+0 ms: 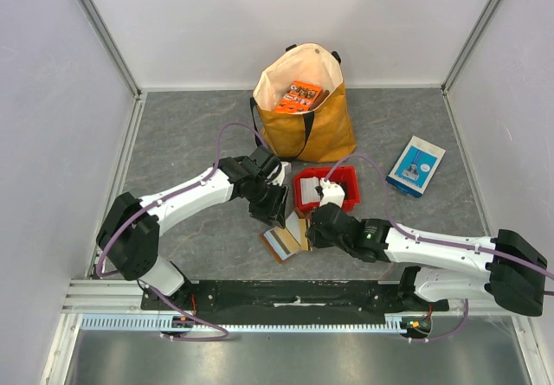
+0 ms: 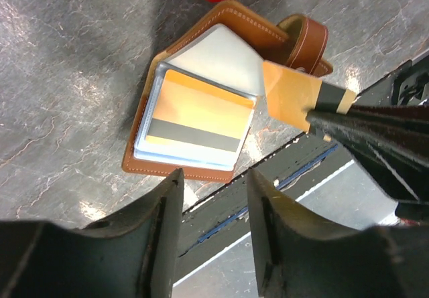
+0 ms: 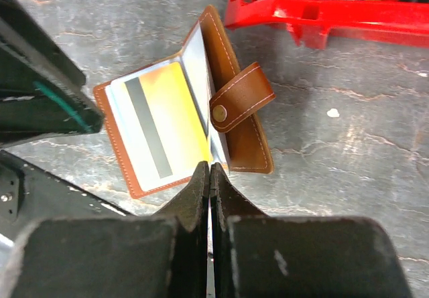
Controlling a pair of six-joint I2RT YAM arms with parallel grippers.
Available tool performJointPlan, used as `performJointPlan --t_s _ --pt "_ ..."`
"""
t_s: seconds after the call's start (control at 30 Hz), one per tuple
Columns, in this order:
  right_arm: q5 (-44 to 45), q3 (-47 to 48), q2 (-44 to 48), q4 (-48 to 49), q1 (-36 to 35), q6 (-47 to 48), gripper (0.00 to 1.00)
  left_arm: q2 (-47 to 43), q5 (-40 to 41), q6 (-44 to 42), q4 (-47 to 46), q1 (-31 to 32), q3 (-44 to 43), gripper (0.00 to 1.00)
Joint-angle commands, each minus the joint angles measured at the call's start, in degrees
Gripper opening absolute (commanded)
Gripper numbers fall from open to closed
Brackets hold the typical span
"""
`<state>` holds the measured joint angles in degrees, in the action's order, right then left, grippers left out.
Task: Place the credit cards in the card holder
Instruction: Open the card holder at the center of the board, then turn over the card slot in the card holder.
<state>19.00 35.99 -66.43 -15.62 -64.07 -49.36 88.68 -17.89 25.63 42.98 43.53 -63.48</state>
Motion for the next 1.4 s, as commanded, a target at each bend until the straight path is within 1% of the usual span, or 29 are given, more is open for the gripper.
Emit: performJointPlan --t_s 0.0,0.07,0.13,0.2,0.3,0.43,0.53,0.63,0.7,0.83,1.0,1.1,1.2,1.23,1.37 --pt "0.95 -1.88 1.57 -0.64 1.4 1.64 0.0 -2.19 0.31 -0.67 -1.49 0.15 -0.42 0.51" --pt "0.16 -3.02 1.75 -0.56 2.46 2.08 0.0 -4.47 2.23 0.56 -2.2 0.15 0.99 0.54" --pt "-0.63 -3.64 2.01 -0.38 3.34 2.78 0.0 -7.72 4.08 2.31 -3.16 0.15 3.09 0.55" --pt "-0.98 -3.91 2.19 -0.38 4.21 3.48 0.0 -11.58 6.28 5.03 -5.18 0.15 6.51 0.59" --pt "-2.04 -4.08 2.45 -0.03 5.53 4.89 0.0 -18.52 7.52 10.48 -10.79 0.15 15.91 0.6" --pt "-3.18 -4.0 2.19 0.41 6.68 5.68 0.0 -28.8 7.96 20.05 -20.46 0.24 27.42 0.61" --pt "-3.71 -3.82 1.49 0.76 6.94 5.95 0.0 -35.84 7.79 26.65 -27.49 0.33 33.84 0.63" --pt "-3.89 -4.08 1.4 0.85 7.38 6.12 0.0 -38.76 7.78 33.49 -32.68 1.47 39.12 0.64" --pt "-4.33 -4.35 1.4 0.94 7.56 6.3 0.0 -39.38 9.44 37.72 -36.2 3.57 42.03 0.64" --pt "-4.59 -4.61 1.92 0.76 8.0 6.47 0.0 -39.99 16.03 46.43 -42.0 6.82 46.25 0.64" --pt "-4.85 -4.61 2.36 0.68 8.53 6.56 0.0 -40.7 25.52 54.6 -42.8 12.01 48.63 0.64" --pt "-5.2 -4.7 2.54 0.68 8.79 6.65 0.0 -38.33 30.61 58.47 -46.84 15.69 49.51 0.64" --pt "-5.47 -4.87 2.54 0.68 8.97 6.82 0.0 -33.42 34.14 61.2 -51.93 19.66 49.51 0.6" --pt "-5.56 -4.87 2.54 0.68 9.05 6.91 0.0 -31.84 34.76 61.99 -52.73 20.54 49.16 0.58" --pt "-5.82 -4.96 2.71 0.68 9.32 7.09 0.0 -29.54 39.5 65.24 -52.91 24.49 48.19 0.54"
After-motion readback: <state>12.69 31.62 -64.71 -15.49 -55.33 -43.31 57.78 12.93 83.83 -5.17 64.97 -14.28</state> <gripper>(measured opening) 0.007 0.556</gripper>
